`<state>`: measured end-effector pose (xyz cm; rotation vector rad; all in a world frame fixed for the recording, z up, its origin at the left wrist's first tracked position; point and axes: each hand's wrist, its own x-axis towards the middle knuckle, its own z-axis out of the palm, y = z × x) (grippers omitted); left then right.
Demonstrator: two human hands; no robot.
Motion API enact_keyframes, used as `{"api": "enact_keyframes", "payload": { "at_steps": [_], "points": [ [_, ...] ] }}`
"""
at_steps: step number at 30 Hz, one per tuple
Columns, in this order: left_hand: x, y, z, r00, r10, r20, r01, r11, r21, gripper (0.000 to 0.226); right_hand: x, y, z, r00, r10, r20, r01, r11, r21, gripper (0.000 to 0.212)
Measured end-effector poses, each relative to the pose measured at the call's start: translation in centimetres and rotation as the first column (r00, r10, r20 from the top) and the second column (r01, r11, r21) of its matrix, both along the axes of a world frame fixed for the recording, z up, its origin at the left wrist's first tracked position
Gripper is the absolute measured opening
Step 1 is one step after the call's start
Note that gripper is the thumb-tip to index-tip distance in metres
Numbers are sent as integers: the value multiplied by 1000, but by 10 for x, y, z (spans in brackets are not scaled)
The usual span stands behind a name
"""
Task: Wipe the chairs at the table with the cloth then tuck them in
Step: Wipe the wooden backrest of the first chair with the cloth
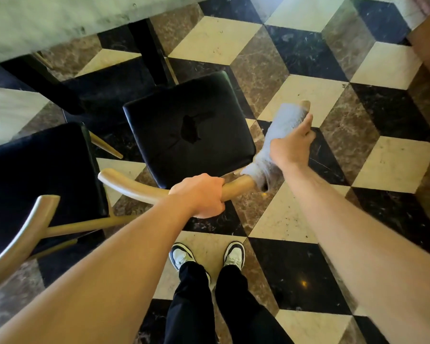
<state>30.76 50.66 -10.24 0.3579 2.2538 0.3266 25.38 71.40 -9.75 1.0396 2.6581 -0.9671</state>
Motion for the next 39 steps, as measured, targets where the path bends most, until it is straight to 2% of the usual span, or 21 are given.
{"api": "enact_keyframes", "payload": {
  "at_steps": [6,9,12,20,27,32,36,38,39],
  "points": [
    [2,1,5,998,-21,-61,20,1000,-13,13,54,-51,4,999,-1,-44,1,1000,7,88],
    [2,1,6,996,-18,-85,19,1000,2,19,62,-72,6,993,-103,-48,101,994,-44,92],
    [3,-1,8,995,-22,-96,23,1000,6,20,66,-84,6,986,-167,-27,166,986,-23,92],
    [1,-7,0,991,-63,-118,72,995,75,16,22,-38,3,979,-201,35,202,979,-23,89],
    [0,-9,-8,993,-48,-106,58,994,95,19,-36,11,1,990,-69,121,56,992,111,88],
    [-1,-9,-9,986,-44,-161,62,992,109,22,-61,26,-2,979,161,123,-187,951,244,79],
    [0,-8,-12,979,-57,-194,76,993,89,22,-41,35,-10,896,422,134,-442,830,340,59],
    [0,-8,-11,981,-52,-186,71,993,96,22,-20,35,-8,821,559,121,-563,752,343,47],
    [0,-9,-10,982,-43,-185,62,993,101,22,-8,34,-5,774,622,116,-619,707,342,48]
  ]
}}
